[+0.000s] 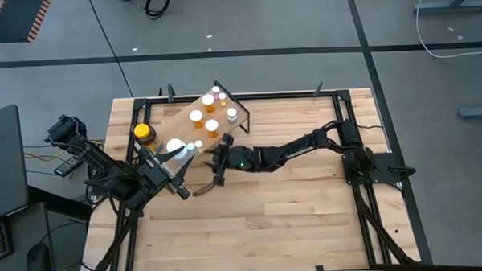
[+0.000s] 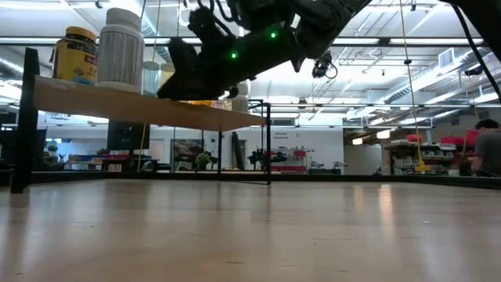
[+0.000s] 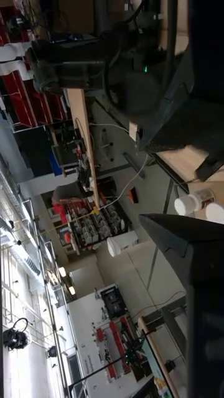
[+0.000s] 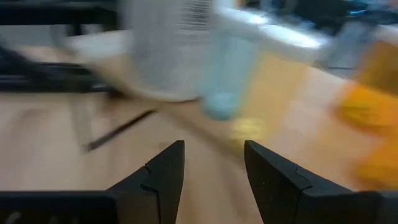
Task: Pick and place medicine bottles onto shelf by color
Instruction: Return to Home Position
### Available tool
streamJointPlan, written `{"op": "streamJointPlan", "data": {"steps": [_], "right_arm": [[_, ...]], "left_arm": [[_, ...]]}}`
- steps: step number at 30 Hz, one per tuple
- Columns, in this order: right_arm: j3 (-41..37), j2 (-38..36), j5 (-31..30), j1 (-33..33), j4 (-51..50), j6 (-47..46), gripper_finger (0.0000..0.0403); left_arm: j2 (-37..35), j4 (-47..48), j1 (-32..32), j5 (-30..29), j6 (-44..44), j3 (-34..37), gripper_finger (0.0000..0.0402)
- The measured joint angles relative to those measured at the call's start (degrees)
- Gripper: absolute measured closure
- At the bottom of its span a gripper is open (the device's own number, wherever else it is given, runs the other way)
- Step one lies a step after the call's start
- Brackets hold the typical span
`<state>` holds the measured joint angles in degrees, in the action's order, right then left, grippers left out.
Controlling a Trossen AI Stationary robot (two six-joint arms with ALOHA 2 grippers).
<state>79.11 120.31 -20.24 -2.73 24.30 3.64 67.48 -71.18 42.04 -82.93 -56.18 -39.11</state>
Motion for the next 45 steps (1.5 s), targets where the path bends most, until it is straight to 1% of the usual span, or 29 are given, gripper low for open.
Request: {"op": "streamJointPlan", "data": {"steps": [4, 12, 16, 22, 29, 33, 36, 40, 43, 45], "right_arm": [[-0.15, 0.3, 4.93, -2.28, 0.1, -0.16, 0.0225], [-0.13, 0.28, 2.73, -3.95, 0.88, 1.13, 0.0189], [-0.13, 0.28, 5.65, -3.97, 1.28, 0.44, 0.0173], [-0.13, 0.28, 11.71, -4.25, 6.49, 0.42, 0.0171], [-0.13, 0.89, 14.03, -4.38, 9.36, -0.27, 0.0173], [0.04, 2.87, 15.41, -4.61, 13.96, -0.4, 0.0173], [0.11, 3.56, 14.6, -4.82, 14.88, 0.05, 0.0173], [0.15, 4.09, 10.81, -4.76, 16.83, 1.43, 0.0173], [0.39, 5.07, 10.7, -4.71, 20.2, 2.43, 0.0173], [0.35, 5.34, 10.86, -4.76, 20.2, 2.42, 0.0173]], "left_arm": [[0.0, 0.0, 0.0, 0.0, 0.02, 0.0, 0.0223], [0.0, 0.0, 0.0, 0.01, 0.05, 0.0, 0.0225], [0.0, 0.02, 0.0, 0.02, 0.07, 0.0, 0.0223], [0.0, 0.02, 0.0, 0.02, 0.07, -0.02, 0.0225], [0.0, 0.0, -0.02, 0.02, 0.09, -0.02, 0.0222], [-0.02, -0.01, 0.0, 0.03, 0.09, -0.01, 0.0225], [-0.02, -0.02, -0.02, 0.13, 0.15, 0.0, 0.0224], [-0.04, -0.03, -0.02, 0.07, 0.17, 0.0, 0.0224], [-0.04, 0.0, -0.02, 0.04, 0.15, -0.02, 0.0225], [-0.04, 0.0, -0.02, 0.04, 0.15, -0.02, 0.0224]]}}
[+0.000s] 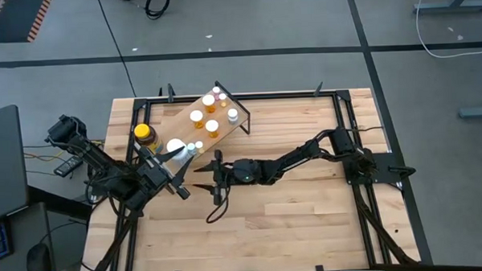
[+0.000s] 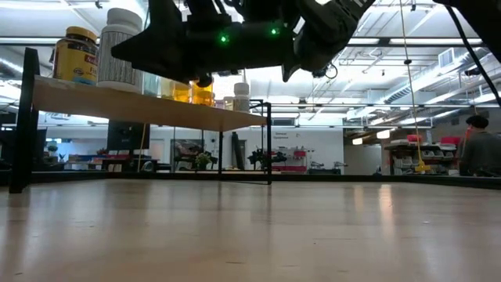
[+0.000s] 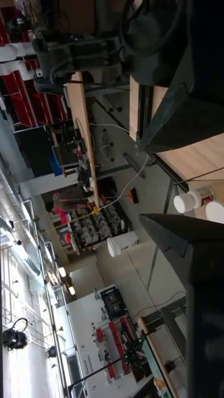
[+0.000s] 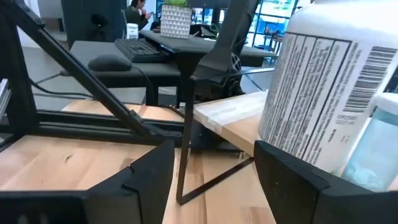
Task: Pick and place medicine bottles onto shelf by color
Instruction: Return to Home Position
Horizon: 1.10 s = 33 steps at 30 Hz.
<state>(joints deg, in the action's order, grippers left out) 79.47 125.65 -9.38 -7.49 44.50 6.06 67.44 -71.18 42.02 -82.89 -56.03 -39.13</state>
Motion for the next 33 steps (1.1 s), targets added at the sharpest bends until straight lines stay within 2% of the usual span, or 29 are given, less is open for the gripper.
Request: {"op": "streamJointPlan", "data": {"steps": [7, 13, 25, 33], "right_arm": [[-0.01, 0.02, 0.76, 0.44, 1.82, 1.51, 0.0173], [-0.01, 0.02, 6.37, 2.07, 2.64, 1.05, 0.0173], [0.09, -0.01, 6.49, 3.98, 3.82, 1.08, 0.0173], [0.89, -0.09, 7.61, 3.54, -0.12, 1.04, 0.0173]], "left_arm": [[0.0, 0.01, 0.01, 0.0, 0.15, 0.0, 0.0222], [0.02, 0.0, 0.01, 0.0, 0.24, 0.01, 0.0224], [0.02, 0.0, 0.0, 0.02, 0.32, 0.01, 0.0221], [0.02, 0.01, 0.05, -0.01, 0.16, 0.0, 0.022]]}}
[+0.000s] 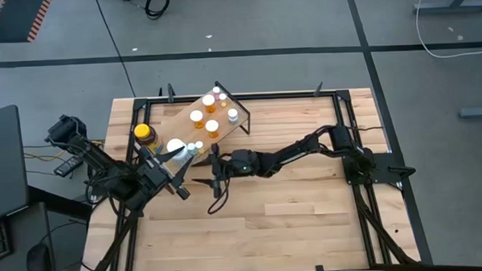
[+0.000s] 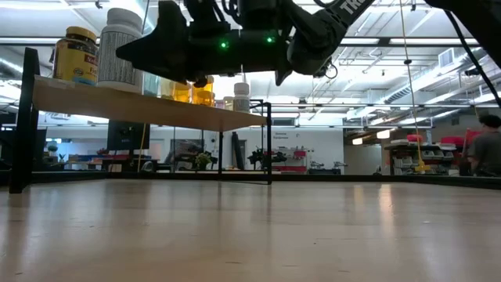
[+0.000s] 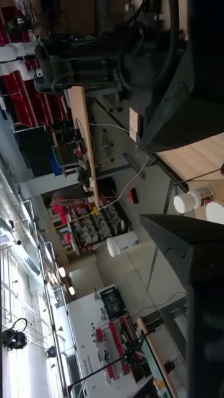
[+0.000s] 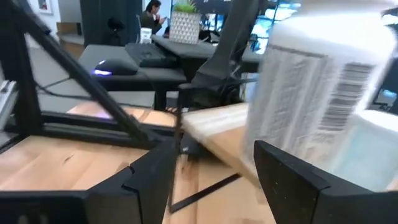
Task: Pick and place medicine bottles onto shelf by color
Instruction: Return to Home Position
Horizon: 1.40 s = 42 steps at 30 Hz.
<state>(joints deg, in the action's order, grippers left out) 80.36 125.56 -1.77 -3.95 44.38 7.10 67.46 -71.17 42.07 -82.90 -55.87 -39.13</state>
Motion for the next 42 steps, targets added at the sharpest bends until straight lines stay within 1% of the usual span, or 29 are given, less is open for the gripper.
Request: {"op": "streamJointPlan", "data": {"steps": [2, 4, 7, 9, 12, 14, 16, 18, 22, 26, 28, 32, 34, 37, 39, 42], "right_arm": [[0.0, 0.0, -0.12, -0.74, -1.76, 0.25, 0.0173], [0.01, 0.0, -1.56, -1.4, -5.5, 0.71, 0.0173], [0.0, -0.31, -4.39, -2.06, -12.01, 1.95, 0.0173], [-0.01, -0.88, -4.54, -2.17, -16.59, 1.64, 0.0174], [-0.82, -2.3, -3.12, -2.2, -22.95, -0.71, 0.0177], [-2.68, -4.07, -2.97, -2.29, -25.95, -2.07, 0.0181], [-6.29, -6.86, -3.51, -2.3, -26.3, -3.71, 0.0187], [-11.06, -10.72, -5.03, -2.11, -25.22, -4.62, 0.0196], [-23.17, -20.62, -9.62, -1.79, -19.28, -6.08, 0.0215], [-35.86, -31.93, -14.15, -1.38, -14.7, -8.45, 0.0232], [-41.4, -37.52, -15.65, -0.92, -13.59, -9.79, 0.0239], [-50.52, -47.36, -18.51, 0.07, -12.95, -11.85, 0.0249], [-54.36, -51.76, -19.15, 0.88, -12.54, -12.41, 0.0255], [-59.76, -58.09, -19.2, 2.37, -11.36, -13.6, 0.0268], [-63.53, -62.03, -18.59, 3.39, -9.76, -14.42, 0.0279], [-68.88, -66.85, -15.48, 4.99, -6.33, -14.97, 0.0297]], "left_arm": [[0.0, -0.01, 0.75, -0.7, -0.2, 0.0, 0.022], [0.0, -0.01, 2.41, -2.41, -0.56, 0.0, 0.0219], [-0.19, 0.03, 6.76, -4.66, -0.57, 0.0, 0.0219], [-0.42, -0.07, 10.09, -5.67, -0.09, -0.01, 0.0222], [-0.37, 1.27, 13.88, -5.81, 3.11, 0.09, 0.0228], [-0.39, 5.12, 15.71, -5.99, 6.78, 0.66, 0.0232], [-0.33, 10.06, 17.53, -6.22, 11.21, 1.84, 0.0239], [-0.33, 13.1, 19.88, -7.01, 16.07, 3.57, 0.0247], [-0.61, 12.76, 25.17, -6.9, 22.73, 8.3, 0.0276], [-3.47, 10.76, 28.4, -6.7, 24.6, 12.23, 0.0315], [-5.36, 10.87, 28.89, -5.12, 24.64, 13.54, 0.0337], [-9.68, 10.74, 29.29, 1.82, 24.14, 16.31, 0.0375], [-12.03, 10.88, 30.34, 5.35, 24.38, 18.3, 0.0392], [-15.1, 10.78, 32.06, 9.07, 27.15, 22.09, 0.0396], [-16.82, 10.79, 33.06, 9.45, 29.75, 24.66, 0.0395], [-18.49, 10.71, 33.48, 8.66, 33.01, 27.76, 0.0397]]}}
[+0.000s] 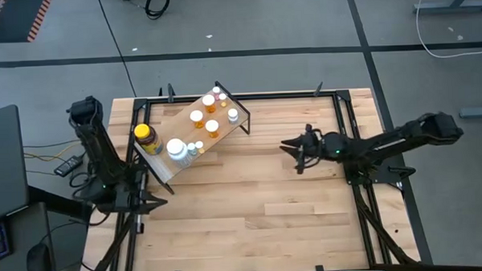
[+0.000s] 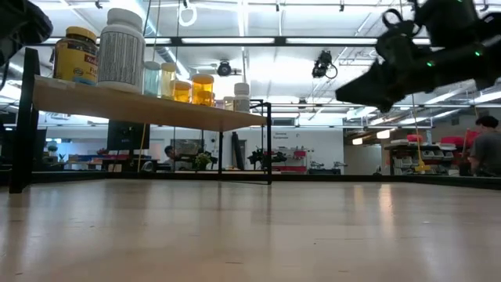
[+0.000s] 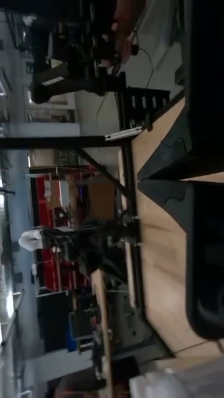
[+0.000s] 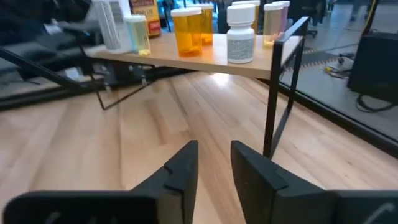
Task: Pick and place medicine bottles onto shelf by color
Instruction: Return to Home Position
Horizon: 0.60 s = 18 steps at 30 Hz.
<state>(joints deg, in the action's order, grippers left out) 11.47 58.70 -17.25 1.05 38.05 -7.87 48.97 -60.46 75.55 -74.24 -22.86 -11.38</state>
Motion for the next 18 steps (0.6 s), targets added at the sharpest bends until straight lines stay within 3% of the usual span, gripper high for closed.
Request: {"op": "streamJointPlan", "data": {"steps": [8, 12, 18], "right_arm": [[-10.69, -7.25, 5.38, 3.99, 9.56, -0.07, 0.0358], [-11.11, -7.84, 8.74, 6.28, 8.42, 0.08, 0.0393], [-11.11, -7.72, 14.83, 9.26, 8.99, 2.68, 0.0384]], "left_arm": [[-1.07, -0.01, 3.88, -0.55, 3.54, 3.72, 0.0397], [-1.09, -0.09, 7.39, -0.25, 5.81, 6.07, 0.0399], [-1.09, -0.94, 8.35, -0.3, 10.37, 10.37, 0.0398]]}}
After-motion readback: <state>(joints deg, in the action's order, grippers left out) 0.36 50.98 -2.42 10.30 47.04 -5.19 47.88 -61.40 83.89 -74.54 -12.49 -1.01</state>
